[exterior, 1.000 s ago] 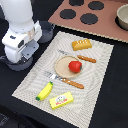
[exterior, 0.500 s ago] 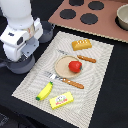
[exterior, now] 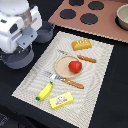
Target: Interact with the objects in diverse but meaningful ways.
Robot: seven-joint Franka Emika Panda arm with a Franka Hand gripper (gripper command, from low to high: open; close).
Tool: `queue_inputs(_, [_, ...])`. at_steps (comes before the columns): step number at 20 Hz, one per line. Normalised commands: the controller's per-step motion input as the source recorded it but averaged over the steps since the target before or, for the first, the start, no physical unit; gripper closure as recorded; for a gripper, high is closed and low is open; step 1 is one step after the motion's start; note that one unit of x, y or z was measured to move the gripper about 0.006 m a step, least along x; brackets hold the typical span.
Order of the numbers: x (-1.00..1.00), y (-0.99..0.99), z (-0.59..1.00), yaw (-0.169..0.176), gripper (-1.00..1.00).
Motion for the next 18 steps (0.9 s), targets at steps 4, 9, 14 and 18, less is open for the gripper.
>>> queue_inputs(4, [0.64,0.45,0.81,0.001,1.0])
queue_inputs(9, [0.74,0.63,0.87,0.001,1.0])
queue_inputs(14, [0.66,0.78,0.66,0.014,1.0])
queue_inputs(18, [0.56,0.83,0.37,0.02,1.0])
